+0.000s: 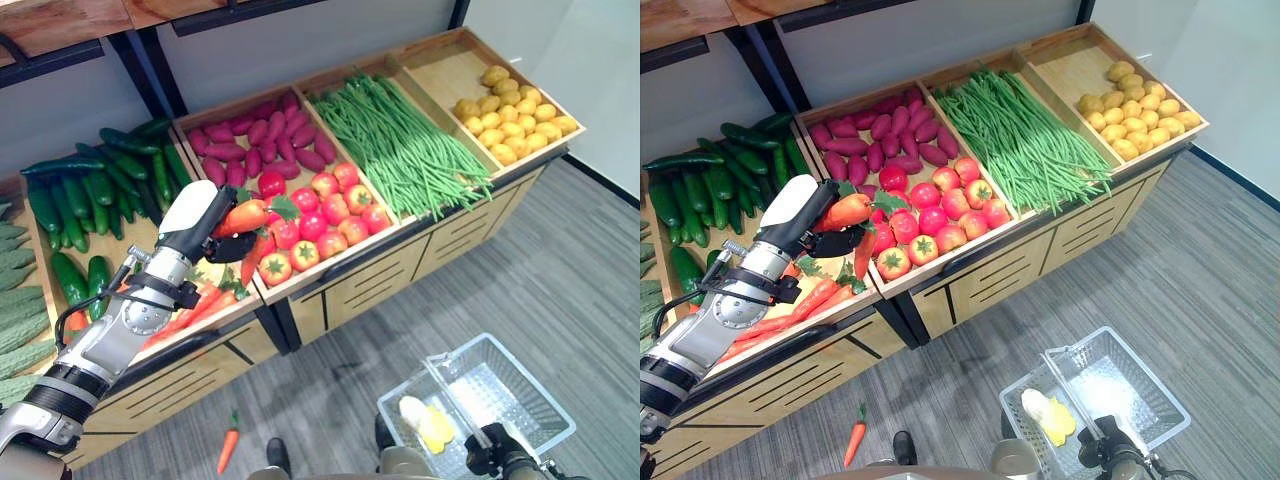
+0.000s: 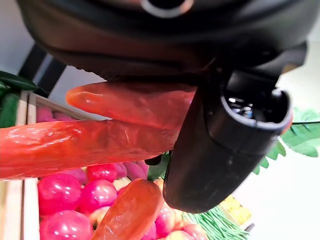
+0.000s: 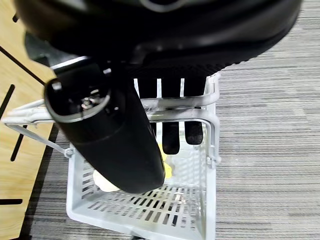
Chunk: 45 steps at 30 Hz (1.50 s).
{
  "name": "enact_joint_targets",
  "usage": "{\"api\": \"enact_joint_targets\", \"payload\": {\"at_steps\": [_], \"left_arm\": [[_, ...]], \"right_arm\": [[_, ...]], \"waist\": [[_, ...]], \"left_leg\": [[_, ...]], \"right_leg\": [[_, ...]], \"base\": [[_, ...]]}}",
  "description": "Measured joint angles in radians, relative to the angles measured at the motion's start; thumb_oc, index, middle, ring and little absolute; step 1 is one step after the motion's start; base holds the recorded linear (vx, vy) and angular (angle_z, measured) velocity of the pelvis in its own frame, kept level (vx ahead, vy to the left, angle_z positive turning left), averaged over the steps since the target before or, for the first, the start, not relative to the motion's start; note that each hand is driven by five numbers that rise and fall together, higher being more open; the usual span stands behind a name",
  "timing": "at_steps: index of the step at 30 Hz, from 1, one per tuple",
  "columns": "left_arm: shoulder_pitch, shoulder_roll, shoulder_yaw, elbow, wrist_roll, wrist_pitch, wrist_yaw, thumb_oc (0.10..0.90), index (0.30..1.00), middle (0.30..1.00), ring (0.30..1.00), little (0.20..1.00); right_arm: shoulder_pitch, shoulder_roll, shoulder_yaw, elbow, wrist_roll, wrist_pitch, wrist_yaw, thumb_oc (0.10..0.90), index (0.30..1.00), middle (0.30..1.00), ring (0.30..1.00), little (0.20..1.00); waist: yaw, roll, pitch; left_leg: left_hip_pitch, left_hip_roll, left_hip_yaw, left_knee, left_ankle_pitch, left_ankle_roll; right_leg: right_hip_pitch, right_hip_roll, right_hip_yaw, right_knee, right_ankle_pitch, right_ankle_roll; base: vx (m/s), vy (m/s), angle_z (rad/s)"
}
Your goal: Get the vegetables into the basket
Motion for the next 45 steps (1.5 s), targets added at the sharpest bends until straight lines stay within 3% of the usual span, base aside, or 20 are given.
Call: {"api": "enact_joint_targets", "payload": {"at_steps": [2, 5, 8, 9, 10, 11, 12, 13, 15, 16, 20, 23, 30, 36, 38, 41, 45], "left_arm": [[0.0, 0.0, -0.003, 0.0, -0.001, 0.0, -0.005, 0.4, 0.3, 0.3, 0.3, 0.3], [-0.029, 0.0, -0.043, -0.003, -0.02, 0.0, -0.01, 0.4, 0.3, 0.3, 0.3, 0.3], [-0.048, 0.009, -0.041, -0.017, -0.028, 0.0, -0.011, 0.4, 0.3, 0.3, 0.3, 0.3], [-0.056, 0.014, -0.041, -0.017, -0.03, 0.0, -0.011, 0.4, 0.3, 0.3, 0.3, 0.3], [-0.063, 0.045, -0.037, -0.019, -0.039, 0.001, -0.013, 0.4, 0.3, 0.3, 0.3, 0.3], [-0.069, 0.038, -0.038, -0.017, -0.038, 0.002, -0.023, 0.4, 0.3, 0.3, 0.3, 0.3], [-0.063, 0.033, -0.034, -0.03, -0.039, -0.001, -0.024, 0.4, 0.3, 0.3, 0.3, 0.3], [-0.059, 0.038, -0.031, -0.034, -0.039, -0.01, -0.024, 0.4, 0.3, 0.3, 0.3, 0.3], [-0.057, 0.051, -0.016, -0.03, -0.041, -0.008, -0.024, 0.4, 0.3, 0.3, 0.3, 0.3], [-0.032, 0.064, 0.02, -0.029, -0.061, -0.002, -0.023, 0.4, 0.3, 0.3, 0.3, 0.3], [-0.003, 0.067, 0.09, -0.034, -0.069, 0.005, -0.023, 0.4, 0.3, 0.3, 0.3, 0.3], [-0.004, 0.057, 0.09, -0.04, -0.069, 0.002, -0.023, 0.4, 0.3, 0.3, 0.3, 0.3], [-0.004, 0.031, 0.085, -0.06, -0.073, 0.005, -0.027, 0.4, 0.3, 0.3, 0.3, 0.3], [-0.004, -0.068, 0.043, -0.063, -0.117, 0.006, -0.044, 0.4, 0.3, 0.3, 0.3, 0.3], [-0.005, -0.111, 0.024, -0.063, -0.131, 0.006, -0.044, 0.4, 0.3, 0.3, 0.3, 0.3], [-0.005, -0.117, -0.012, -0.061, -0.137, 0.006, -0.047, 0.4, 0.3, 0.3, 0.3, 0.3], [-0.007, -0.13, -0.033, -0.052, -0.137, 0.017, -0.05, 0.4, 0.3, 0.3, 0.3, 0.3]], "right_arm": [[0.0, 0.0, -0.002, -0.002, 0.0, 0.0, 0.003, 0.4, 0.3, 0.3, 0.3, 0.3], [0.021, 0.005, -0.04, -0.001, 0.001, 0.001, 0.005, 0.4, 0.3, 0.3, 0.3, 0.3], [0.011, 0.012, -0.047, -0.013, 0.001, -0.002, 0.007, 0.4, 0.3, 0.3, 0.3, 0.3], [0.001, 0.021, -0.051, -0.013, 0.001, -0.002, 0.006, 0.4, 0.3, 0.3, 0.3, 0.3], [-0.047, 0.042, -0.04, -0.013, 0.004, 0.003, 0.014, 0.4, 0.3, 0.3, 0.3, 0.3], [-0.051, 0.049, -0.039, -0.018, 0.005, 0.004, 0.015, 0.4, 0.3, 0.3, 0.3, 0.3], [-0.049, 0.053, -0.037, -0.01, 0.006, 0.008, 0.011, 0.4, 0.3, 0.3, 0.3, 0.3], [-0.043, 0.053, -0.039, 0.005, 0.008, 0.015, 0.011, 0.4, 0.3, 0.3, 0.3, 0.3], [-0.018, 0.046, -0.037, 0.01, 0.006, 0.017, 0.014, 0.4, 0.3, 0.3, 0.3, 0.3], [-0.006, 0.043, -0.036, 0.01, 0.005, 0.017, 0.014, 0.4, 0.3, 0.3, 0.3, 0.3], [-0.03, 0.037, -0.035, -0.003, 0.003, 0.024, 0.013, 0.4, 0.3, 0.3, 0.3, 0.3], [0.002, 0.037, -0.036, -0.011, 0.004, 0.024, 0.015, 0.4, 0.3, 0.3, 0.3, 0.3], [0.039, 0.034, -0.038, -0.002, 0.004, 0.03, 0.014, 0.4, 0.3, 0.3, 0.3, 0.3], [0.041, -0.016, -0.044, -0.004, 0.004, 0.03, -0.007, 0.4, 0.3, 0.3, 0.3, 0.3], [0.042, -0.025, -0.056, -0.002, 0.005, 0.03, -0.009, 0.4, 0.3, 0.3, 0.3, 0.3], [0.045, -0.027, -0.06, 0.002, 0.007, 0.028, -0.01, 0.4, 0.3, 0.3, 0.3, 0.3], [0.037, -0.035, -0.064, 0.013, 0.017, 0.02, -0.012, 0.4, 0.3, 0.3, 0.3, 0.3]], "waist": [[-0.005, -0.008, 0.005], [-0.02, -0.029, 0.016], [-0.034, -0.062, 0.035], [-0.036, -0.077, 0.042], [-0.028, -0.083, 0.063], [-0.044, -0.081, 0.068], [-0.031, -0.073, 0.073], [0.007, -0.054, 0.083], [0.025, -0.053, 0.088], [0.058, -0.063, 0.084], [0.061, -0.055, 0.082], [0.029, -0.057, 0.075], [0.013, -0.049, 0.057], [-0.011, 0.039, 0.01], [-0.011, 0.057, 0.008], [-0.011, 0.062, 0.01], [0.019, 0.041, 0.033]], "left_leg": [[0.002, -0.001, 0.006, 0.0, -0.003, 0.004], [0.012, -0.037, 0.028, -0.003, -0.016, 0.022], [0.01, -0.079, 0.088, 0.0, -0.028, 0.047], [0.008, -0.092, 0.117, 0.002, -0.034, 0.057], [-0.007, -0.065, 0.197, 0.012, -0.055, 0.087], [-0.007, -0.062, 0.206, 0.008, -0.051, 0.097], [-0.005, -0.043, 0.247, 0.005, -0.037, 0.1], [0.008, -0.015, 0.273, 0.006, -0.041, 0.1], [0.004, 0.0, 0.28, 0.025, -0.05, 0.095], [0.016, -0.002, 0.314, 0.028, -0.041, 0.073], [0.024, -0.001, 0.373, 0.029, -0.037, 0.052], [0.039, 0.023, 0.375, 0.042, -0.04, 0.037], [0.039, 0.05, 0.349, 0.065, -0.037, 0.027], [0.04, 0.078, 0.319, 0.068, -0.027, 0.012], [0.04, 0.088, 0.31, 0.078, -0.02, 0.003], [0.042, 0.106, 0.285, 0.102, -0.005, -0.012], [0.018, 0.121, 0.106, 0.199, 0.033, -0.056]], "right_leg": [[0.0, -0.007, 0.005, 0.0, 0.002, 0.004], [-0.005, -0.033, 0.03, 0.004, 0.009, 0.019], [-0.061, -0.065, 0.093, 0.029, 0.029, 0.045], [-0.085, -0.069, 0.113, 0.036, 0.052, 0.049], [-0.14, -0.054, 0.054, 0.013, 0.181, 0.065], [-0.141, -0.059, -0.001, 0.022, 0.168, 0.067], [-0.15, -0.073, -0.13, 0.131, 0.08, 0.036], [-0.163, -0.079, -0.226, 0.284, -0.013, 0.008], [-0.103, -0.096, -0.225, 0.348, -0.106, 0.035], [-0.082, -0.1, -0.245, 0.333, -0.128, 0.021], [-0.032, -0.057, -0.206, 0.172, -0.105, 0.002], [-0.003, -0.039, -0.207, 0.119, -0.097, -0.007], [0.027, -0.005, -0.19, 0.055, -0.061, -0.028], [0.042, 0.026, -0.186, 0.024, -0.052, -0.039], [0.049, 0.038, -0.186, 0.017, -0.051, -0.046], [0.064, 0.054, -0.184, 0.0, -0.051, -0.056], [0.052, 0.049, -0.131, 0.045, -0.083, -0.095]], "base": [[-0.02, 0.156, -0.09], [-0.08, 0.164, -0.15], [-0.17, 0.147, -0.52], [-0.24, 0.177, -1.43], [-0.19, 0.135, -1.24], [-0.14, 0.105, -1.08], [-0.03, 0.088, -0.69], [-0.03, 0.066, -0.75], [-0.04, 0.03, -0.57], [-0.02, -0.058, -0.51], [0.02, -0.083, -0.58], [0.03, -0.147, -0.12], [0.01, -0.134, -0.13], [-0.02, -0.241, -0.05], [0.0, -0.162, -0.02], [-0.04, -0.164, -0.06], [0.03, -0.005, -0.33]]}}
